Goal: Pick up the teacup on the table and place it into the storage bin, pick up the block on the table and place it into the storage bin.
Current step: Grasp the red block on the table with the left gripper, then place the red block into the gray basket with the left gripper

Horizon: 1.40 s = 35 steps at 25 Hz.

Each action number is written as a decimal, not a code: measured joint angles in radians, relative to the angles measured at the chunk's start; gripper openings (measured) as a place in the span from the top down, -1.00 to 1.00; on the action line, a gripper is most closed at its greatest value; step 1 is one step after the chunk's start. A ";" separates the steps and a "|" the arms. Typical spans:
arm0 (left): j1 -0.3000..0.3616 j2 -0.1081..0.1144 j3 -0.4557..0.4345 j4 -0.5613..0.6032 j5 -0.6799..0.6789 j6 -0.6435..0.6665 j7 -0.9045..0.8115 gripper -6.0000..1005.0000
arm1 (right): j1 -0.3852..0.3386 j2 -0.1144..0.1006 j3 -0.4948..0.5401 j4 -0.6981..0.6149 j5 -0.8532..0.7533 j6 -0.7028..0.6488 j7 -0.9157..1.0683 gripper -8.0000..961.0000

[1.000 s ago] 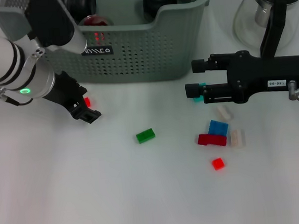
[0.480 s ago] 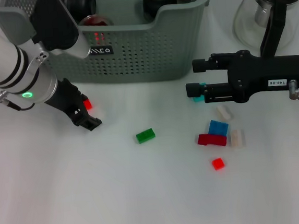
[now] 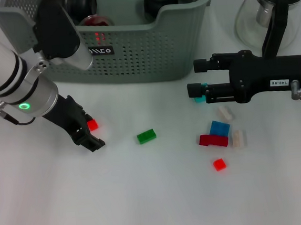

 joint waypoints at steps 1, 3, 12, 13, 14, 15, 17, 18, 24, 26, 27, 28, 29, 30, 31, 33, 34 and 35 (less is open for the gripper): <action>0.000 0.000 0.000 0.001 0.000 0.007 0.000 -0.40 | 0.000 0.000 0.000 0.000 0.000 0.000 0.000 -0.59; 0.003 -0.001 0.000 0.008 -0.003 0.013 0.000 -0.40 | 0.001 -0.001 0.000 0.000 0.000 0.000 0.000 -0.59; 0.009 -0.001 0.034 0.011 0.002 -0.035 -0.035 -0.39 | 0.005 -0.001 0.000 0.000 -0.002 0.002 0.000 -0.59; 0.010 0.000 0.045 0.010 0.003 -0.042 -0.041 -0.39 | 0.005 -0.002 0.000 0.000 -0.002 0.002 0.000 -0.59; 0.011 0.001 0.054 0.007 0.005 -0.049 -0.046 -0.39 | 0.005 -0.001 0.000 0.000 -0.002 0.002 0.000 -0.59; 0.012 0.002 0.058 0.005 0.006 -0.052 -0.049 -0.39 | 0.005 -0.001 0.000 0.000 -0.002 0.002 0.000 -0.59; 0.012 0.003 0.062 0.003 0.008 -0.055 -0.052 -0.29 | 0.005 -0.001 0.000 0.000 -0.002 0.002 0.000 -0.59; 0.012 0.003 0.062 0.003 0.008 -0.055 -0.052 -0.24 | 0.006 -0.002 0.000 0.000 -0.002 0.002 0.000 -0.59; 0.012 0.002 0.062 0.005 0.010 -0.056 -0.055 0.02 | 0.005 -0.002 0.000 0.000 -0.001 0.002 0.000 -0.59; 0.011 0.002 0.062 0.003 0.010 -0.057 -0.055 0.06 | 0.006 -0.002 0.000 0.000 -0.002 0.002 0.000 -0.59; 0.011 0.002 0.060 0.003 0.010 -0.057 -0.057 0.07 | 0.006 -0.002 0.000 0.000 -0.003 0.002 0.000 -0.59; 0.009 0.002 0.058 0.002 0.010 -0.057 -0.061 0.09 | 0.006 -0.001 0.000 0.001 -0.003 0.002 0.000 -0.59; 0.008 0.002 0.056 0.002 0.011 -0.058 -0.066 0.11 | 0.006 -0.002 0.000 0.001 -0.003 0.002 0.000 -0.59; 0.006 0.003 0.055 0.002 0.012 -0.060 -0.072 0.19 | 0.006 -0.002 0.000 0.001 -0.003 0.002 0.000 -0.59; 0.006 0.003 0.054 0.002 0.014 -0.063 -0.076 0.26 | 0.006 -0.001 0.000 0.001 -0.003 0.002 0.000 -0.59; 0.007 0.003 0.056 0.005 0.019 -0.073 -0.080 0.42 | 0.006 -0.001 0.000 0.002 -0.003 0.002 0.000 -0.59; 0.009 0.003 0.057 0.006 0.020 -0.077 -0.080 0.49 | 0.006 -0.002 0.000 0.002 -0.003 0.002 0.000 -0.59; 0.011 0.002 0.059 0.007 0.021 -0.081 -0.081 0.52 | 0.006 -0.001 0.000 0.002 -0.003 0.002 0.000 -0.59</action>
